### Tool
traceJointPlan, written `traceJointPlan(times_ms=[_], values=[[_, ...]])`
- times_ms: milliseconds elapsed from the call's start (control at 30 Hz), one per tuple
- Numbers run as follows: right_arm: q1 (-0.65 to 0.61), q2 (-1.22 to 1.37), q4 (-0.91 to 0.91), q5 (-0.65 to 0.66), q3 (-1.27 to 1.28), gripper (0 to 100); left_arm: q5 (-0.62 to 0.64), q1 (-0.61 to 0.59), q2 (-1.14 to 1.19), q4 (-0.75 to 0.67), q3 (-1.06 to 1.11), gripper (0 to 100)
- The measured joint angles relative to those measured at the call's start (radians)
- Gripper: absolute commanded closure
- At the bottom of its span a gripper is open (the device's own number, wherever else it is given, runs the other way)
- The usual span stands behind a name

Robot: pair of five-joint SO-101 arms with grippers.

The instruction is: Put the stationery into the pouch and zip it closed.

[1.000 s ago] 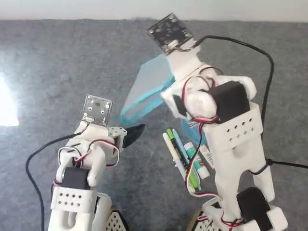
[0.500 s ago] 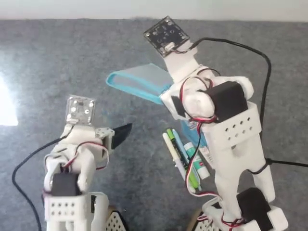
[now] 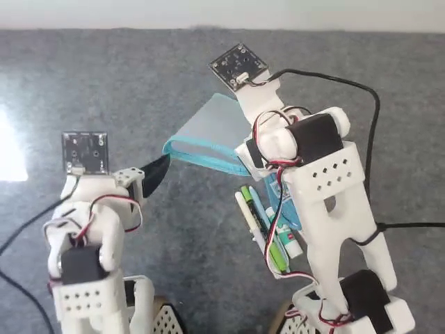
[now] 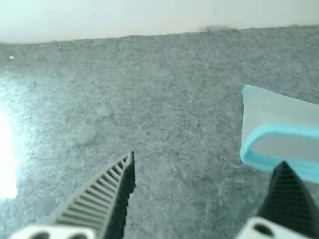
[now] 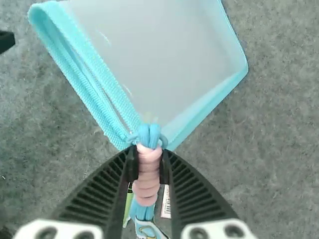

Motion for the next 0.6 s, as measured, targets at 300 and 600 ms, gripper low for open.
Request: traceJointPlan(times_ms=[300,600], values=[[0.0,-0.084,0.0,0.008,0.011,99.1,0.003,0.043,0.189,-0.13,0.008,60],[0.0,-0.084,0.0,0.009,0.055,99.1,0.003,0.043,0.189,-0.118,0.003,60]])
